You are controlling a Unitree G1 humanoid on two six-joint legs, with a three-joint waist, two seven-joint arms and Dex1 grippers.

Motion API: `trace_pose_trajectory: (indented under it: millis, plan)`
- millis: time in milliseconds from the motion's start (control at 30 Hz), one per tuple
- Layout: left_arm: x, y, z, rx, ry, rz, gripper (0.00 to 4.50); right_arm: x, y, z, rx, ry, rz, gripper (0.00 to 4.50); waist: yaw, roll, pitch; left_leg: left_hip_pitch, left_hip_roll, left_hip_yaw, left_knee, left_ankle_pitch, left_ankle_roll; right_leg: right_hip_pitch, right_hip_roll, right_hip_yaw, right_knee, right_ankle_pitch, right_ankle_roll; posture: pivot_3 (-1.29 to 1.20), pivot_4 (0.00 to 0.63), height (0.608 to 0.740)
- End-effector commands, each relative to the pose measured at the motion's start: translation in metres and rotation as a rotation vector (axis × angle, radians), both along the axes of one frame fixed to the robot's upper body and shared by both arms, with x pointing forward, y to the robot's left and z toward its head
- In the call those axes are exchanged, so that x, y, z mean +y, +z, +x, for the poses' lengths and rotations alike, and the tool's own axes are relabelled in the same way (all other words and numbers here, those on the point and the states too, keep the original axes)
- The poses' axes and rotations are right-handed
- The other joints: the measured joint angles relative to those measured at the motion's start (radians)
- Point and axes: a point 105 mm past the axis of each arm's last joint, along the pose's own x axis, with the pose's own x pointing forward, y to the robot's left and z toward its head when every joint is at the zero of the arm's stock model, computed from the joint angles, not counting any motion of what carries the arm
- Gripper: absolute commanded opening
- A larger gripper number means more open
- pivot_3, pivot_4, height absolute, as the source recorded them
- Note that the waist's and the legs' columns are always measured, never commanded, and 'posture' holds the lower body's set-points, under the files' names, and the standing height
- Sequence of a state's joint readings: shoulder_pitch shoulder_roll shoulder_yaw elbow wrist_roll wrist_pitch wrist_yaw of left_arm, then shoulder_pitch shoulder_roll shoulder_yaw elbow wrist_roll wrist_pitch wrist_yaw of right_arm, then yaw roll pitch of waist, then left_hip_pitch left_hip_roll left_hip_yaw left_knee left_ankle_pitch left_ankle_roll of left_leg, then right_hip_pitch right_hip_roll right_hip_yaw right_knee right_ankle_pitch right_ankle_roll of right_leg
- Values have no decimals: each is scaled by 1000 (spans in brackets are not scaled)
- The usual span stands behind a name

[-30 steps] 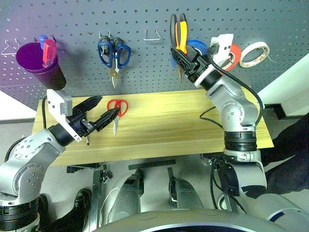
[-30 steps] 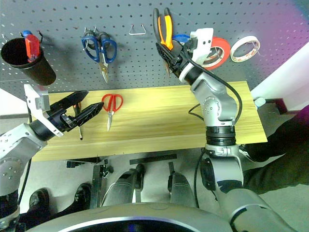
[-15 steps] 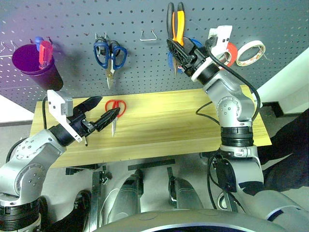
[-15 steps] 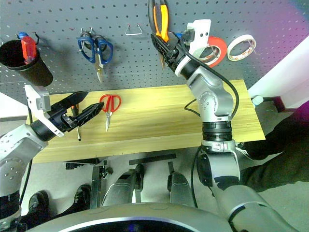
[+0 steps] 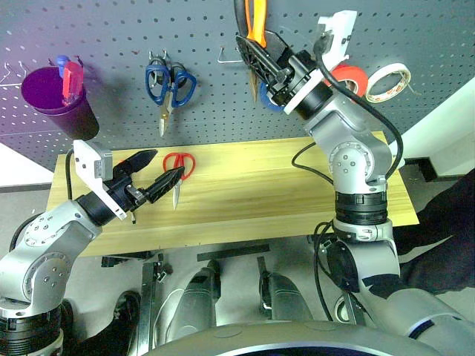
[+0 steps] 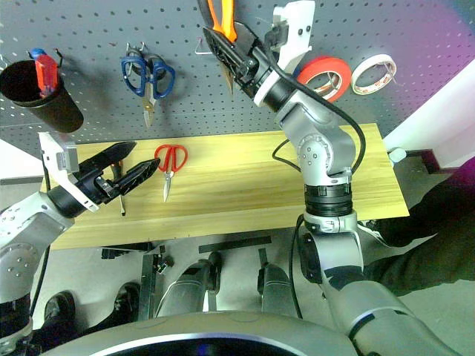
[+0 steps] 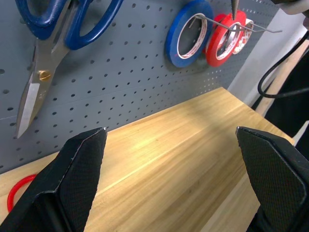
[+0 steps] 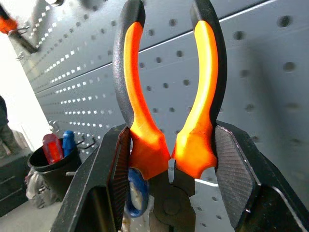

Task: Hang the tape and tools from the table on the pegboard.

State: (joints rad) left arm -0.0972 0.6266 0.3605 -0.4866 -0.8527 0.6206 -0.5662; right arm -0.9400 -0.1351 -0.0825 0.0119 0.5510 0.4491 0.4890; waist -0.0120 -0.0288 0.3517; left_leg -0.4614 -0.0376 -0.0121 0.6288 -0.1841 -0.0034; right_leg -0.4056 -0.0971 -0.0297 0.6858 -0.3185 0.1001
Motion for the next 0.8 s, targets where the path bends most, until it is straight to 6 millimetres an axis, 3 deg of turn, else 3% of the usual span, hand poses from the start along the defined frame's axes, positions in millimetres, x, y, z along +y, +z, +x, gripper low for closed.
trace_pose_trajectory:
  millis: [33, 500, 800]
  plan:
    - [-5, 8, -3, -50, -12, 6, 4500, 2, 19, -14, -111, -5, 35, 2167, 0, 0, 0, 0, 0, 0, 0, 0, 0, 0, 0, 0, 0, 0, 0, 66, 257, 740]
    - [-7, 7, -3, -50, -17, 4, 4500, 21, 17, 14, -146, -113, 41, 2167, 0, 0, -2, 0, 0, 0, 0, 0, 0, 0, 1, 0, 0, 0, 0, 74, 258, 740]
    - [-7, 6, -4, -44, -11, 5, 4500, 22, 38, 22, -173, -95, 99, 2167, 0, 0, -2, 0, 0, 0, 0, 0, 0, 0, 1, 0, 0, 0, 0, 85, 261, 740]
